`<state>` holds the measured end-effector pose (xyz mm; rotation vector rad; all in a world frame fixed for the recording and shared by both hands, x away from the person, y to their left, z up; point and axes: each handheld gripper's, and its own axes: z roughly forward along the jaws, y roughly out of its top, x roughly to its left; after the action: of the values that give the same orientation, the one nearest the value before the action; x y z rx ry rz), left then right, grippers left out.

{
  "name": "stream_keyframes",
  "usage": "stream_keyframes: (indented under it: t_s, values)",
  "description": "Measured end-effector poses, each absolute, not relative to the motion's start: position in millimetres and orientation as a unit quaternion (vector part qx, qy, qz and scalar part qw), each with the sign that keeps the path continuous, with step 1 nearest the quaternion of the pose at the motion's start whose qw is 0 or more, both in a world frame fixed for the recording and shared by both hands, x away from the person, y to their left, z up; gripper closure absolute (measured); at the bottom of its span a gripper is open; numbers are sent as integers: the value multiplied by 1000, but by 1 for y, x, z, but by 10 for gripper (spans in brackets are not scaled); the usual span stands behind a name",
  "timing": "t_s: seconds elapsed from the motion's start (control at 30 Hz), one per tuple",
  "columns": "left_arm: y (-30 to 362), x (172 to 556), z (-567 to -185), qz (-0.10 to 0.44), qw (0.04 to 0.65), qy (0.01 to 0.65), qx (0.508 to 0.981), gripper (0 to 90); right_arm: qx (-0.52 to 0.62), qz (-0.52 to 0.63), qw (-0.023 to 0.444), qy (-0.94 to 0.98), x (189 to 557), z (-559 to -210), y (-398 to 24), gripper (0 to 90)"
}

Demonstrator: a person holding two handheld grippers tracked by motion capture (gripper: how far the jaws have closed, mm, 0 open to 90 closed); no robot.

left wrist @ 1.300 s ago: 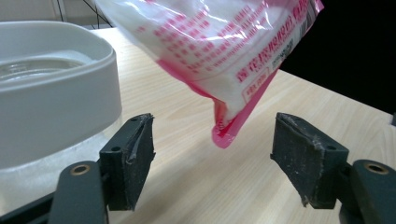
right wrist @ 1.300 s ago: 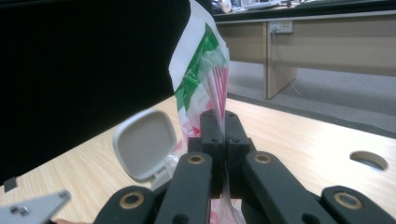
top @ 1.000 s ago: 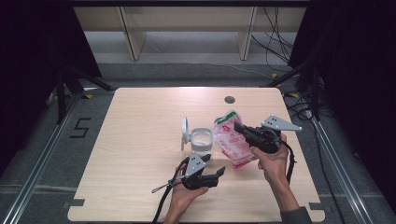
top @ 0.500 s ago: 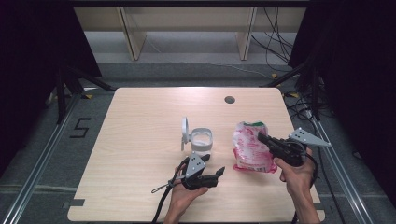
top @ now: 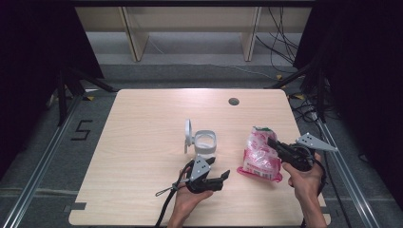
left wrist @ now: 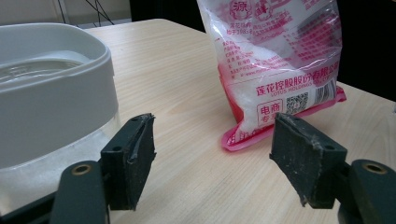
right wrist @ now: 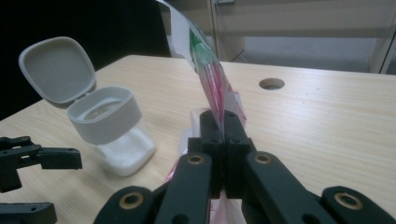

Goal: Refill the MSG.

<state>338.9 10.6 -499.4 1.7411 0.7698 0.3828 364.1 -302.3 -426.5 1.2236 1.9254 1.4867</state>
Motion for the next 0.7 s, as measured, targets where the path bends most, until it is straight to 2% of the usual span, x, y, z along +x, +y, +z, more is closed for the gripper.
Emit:
stream_keyframes:
  t_s: [0.07, 0.1, 0.13, 0.47, 0.63, 0.7]
  values:
    - [10, 339, -500, 165, 562, 329, 741, 298, 435, 536, 208, 693, 366, -429, -303, 900]
    - [11, 339, -500, 165, 559, 329, 743, 297, 454, 531, 193, 689, 364, -430, -300, 900]
    - [11, 339, -500, 165, 559, 330, 743, 296, 428, 528, 208, 703, 369, -432, -305, 900]
    - [13, 341, -501, 165, 560, 330, 742, 295, 451, 507, 203, 706, 375, -449, -303, 900]
    - [14, 341, -501, 167, 559, 334, 740, 294, 479, 488, 184, 706, 376, -460, -305, 900]
    - [15, 341, -501, 168, 557, 335, 741, 293, 464, 491, 197, 711, 378, -461, -305, 900]
